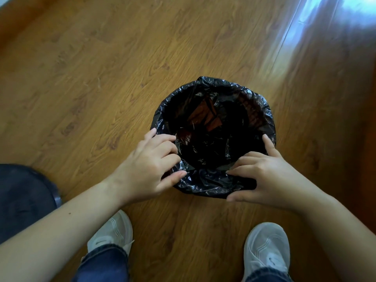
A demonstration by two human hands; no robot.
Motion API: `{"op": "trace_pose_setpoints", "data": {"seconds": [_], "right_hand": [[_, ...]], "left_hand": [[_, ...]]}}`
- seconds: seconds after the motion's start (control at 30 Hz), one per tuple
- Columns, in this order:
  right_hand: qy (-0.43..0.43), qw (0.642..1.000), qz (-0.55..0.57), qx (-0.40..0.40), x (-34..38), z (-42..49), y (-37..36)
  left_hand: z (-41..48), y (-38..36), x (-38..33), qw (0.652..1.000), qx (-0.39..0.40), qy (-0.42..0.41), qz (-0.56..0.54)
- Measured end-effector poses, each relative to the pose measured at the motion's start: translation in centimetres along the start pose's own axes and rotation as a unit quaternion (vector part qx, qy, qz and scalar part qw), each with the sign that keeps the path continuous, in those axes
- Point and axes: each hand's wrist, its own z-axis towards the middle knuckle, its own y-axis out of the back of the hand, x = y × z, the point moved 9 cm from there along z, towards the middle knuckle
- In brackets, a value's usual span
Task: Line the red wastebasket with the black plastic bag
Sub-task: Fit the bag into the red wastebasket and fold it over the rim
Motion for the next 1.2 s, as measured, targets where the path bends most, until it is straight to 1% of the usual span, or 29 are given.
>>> {"op": "trace_pose_setpoints", "data": {"seconds": [0.13,0.23,0.33,0.43,0.53,0.77,0.83,0.93,1.03,1.1,1.2], "right_hand": [[-0.025,0.997,-0.04,-0.061,0.8,0.8,0.2],[-0.068,0.995,-0.052,-0.058,1.5,2.0,-0.1],[-0.078,0.994,-0.042,-0.066,1.9,2.7,-0.3],[-0.059,0.995,-0.038,-0.078,2.3,2.4,-0.3],[-0.029,0.99,-0.045,-0.132,2.4,1.5,0.3],[0.035,0.978,-0.068,-0.195,1.5,0.3,1.4],[0.045,0.973,-0.068,-0.214,1.2,0.1,1.9],[0.033,0.972,-0.061,-0.225,0.7,0.1,2.2],[0.015,0.972,-0.058,-0.229,1.0,0.4,1.8],[0.017,0.971,-0.054,-0.232,2.0,0.9,1.7],[0.032,0.973,-0.045,-0.225,3.3,1.5,1.6]], "left_hand": [[0.1,-0.2,-2.0,0.999,-0.011,-0.043,-0.015],[0.4,-0.6,-3.2,0.997,-0.02,-0.069,-0.009],[0.7,-0.3,-3.4,0.996,-0.051,-0.068,-0.024],[0.7,0.0,-3.3,0.994,-0.072,-0.078,-0.032],[0.5,0.4,-2.7,0.993,-0.085,-0.081,-0.015],[-1.4,1.4,1.1,0.993,-0.107,-0.033,0.043],[-1.7,1.8,2.0,0.992,-0.108,-0.022,0.063],[-1.3,2.3,3.0,0.992,-0.099,-0.001,0.074],[-0.6,2.3,2.8,0.996,-0.074,0.038,0.015],[0.0,1.7,0.9,0.998,-0.055,0.018,-0.011],[1.0,0.8,-1.9,0.998,-0.043,-0.039,-0.006]]}}
